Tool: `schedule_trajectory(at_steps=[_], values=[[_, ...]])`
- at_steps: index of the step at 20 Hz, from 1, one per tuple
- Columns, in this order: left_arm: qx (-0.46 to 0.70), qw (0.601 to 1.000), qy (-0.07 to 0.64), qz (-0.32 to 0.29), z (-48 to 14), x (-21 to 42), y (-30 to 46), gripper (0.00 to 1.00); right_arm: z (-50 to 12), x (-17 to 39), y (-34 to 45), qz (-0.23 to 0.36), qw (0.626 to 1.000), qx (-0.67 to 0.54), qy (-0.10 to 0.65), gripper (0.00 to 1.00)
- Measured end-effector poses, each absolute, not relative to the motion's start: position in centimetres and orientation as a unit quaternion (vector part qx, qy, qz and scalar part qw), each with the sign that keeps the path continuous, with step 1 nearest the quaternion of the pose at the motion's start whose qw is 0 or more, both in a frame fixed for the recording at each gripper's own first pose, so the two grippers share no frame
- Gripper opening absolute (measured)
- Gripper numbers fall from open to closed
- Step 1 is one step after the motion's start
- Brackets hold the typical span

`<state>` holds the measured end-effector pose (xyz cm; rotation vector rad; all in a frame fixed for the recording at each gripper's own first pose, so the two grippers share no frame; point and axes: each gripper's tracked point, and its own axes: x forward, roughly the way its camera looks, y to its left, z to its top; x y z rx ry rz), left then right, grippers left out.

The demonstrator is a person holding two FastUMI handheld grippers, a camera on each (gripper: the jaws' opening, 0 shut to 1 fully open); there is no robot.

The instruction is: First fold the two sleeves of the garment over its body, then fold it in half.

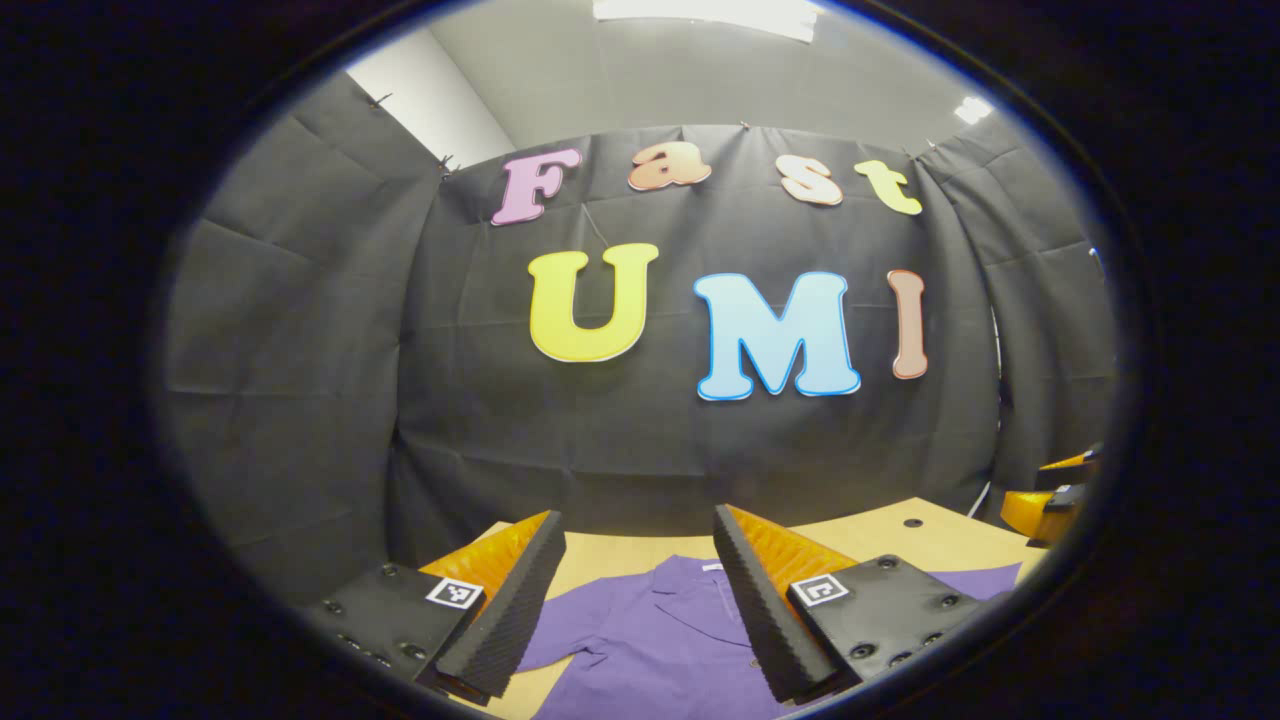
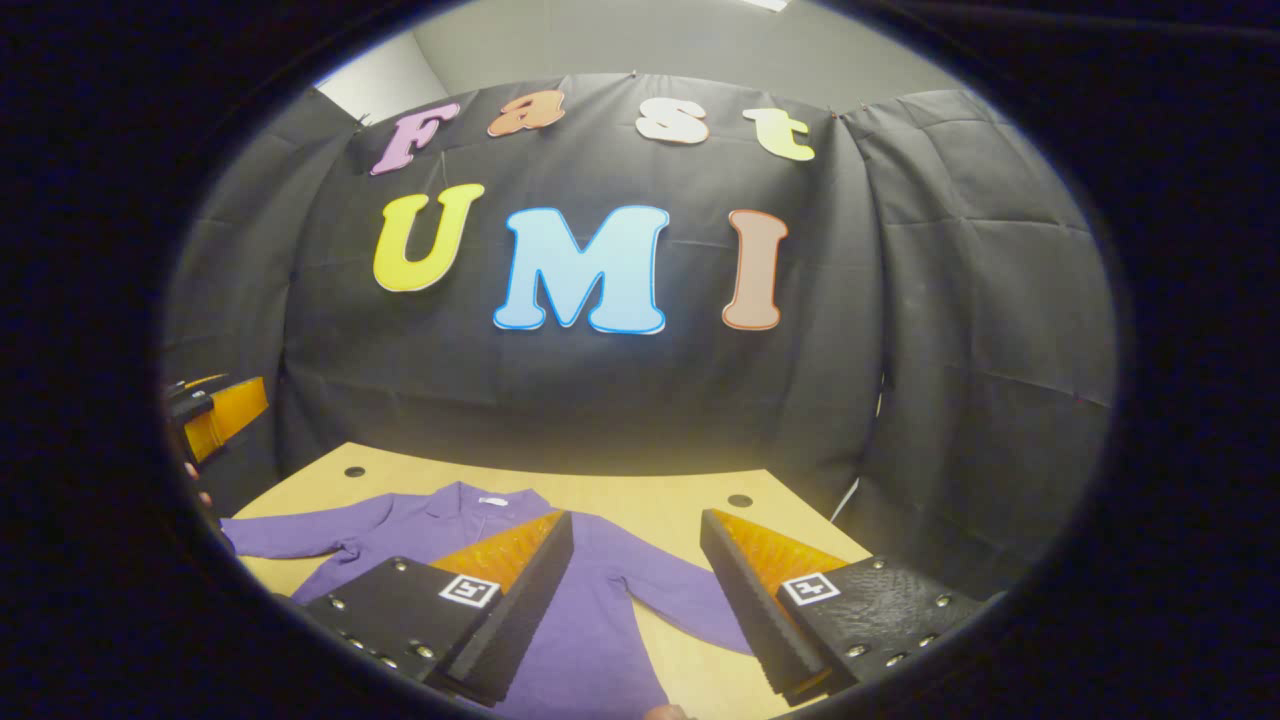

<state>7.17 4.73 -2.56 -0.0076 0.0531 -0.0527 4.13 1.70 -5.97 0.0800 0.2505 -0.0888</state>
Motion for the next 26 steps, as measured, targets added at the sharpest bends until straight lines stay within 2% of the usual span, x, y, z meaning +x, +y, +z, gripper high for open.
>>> schedule_trajectory(at_steps=[6,13,18,26], values=[[-0.011,0.999,0.040,-0.023,-3.7,7.5,3.9,0.94,-11.2,3.4,-3.9,-0.109,0.974,0.064,0.187,0.87],[-0.014,0.998,0.058,-0.002,-5.1,8.1,3.6,0.94,-20.1,1.7,-12.5,-0.202,0.931,0.097,0.287,0.87],[-0.008,0.998,0.065,0.013,-5.5,7.8,3.5,0.94,-26.7,-0.2,-15.6,-0.238,0.891,0.129,0.364,0.88],[0.007,0.997,0.080,0.024,-6.1,7.4,3.3,0.94,-33.6,-2.4,-18.6,-0.289,0.833,0.202,0.426,0.88]])
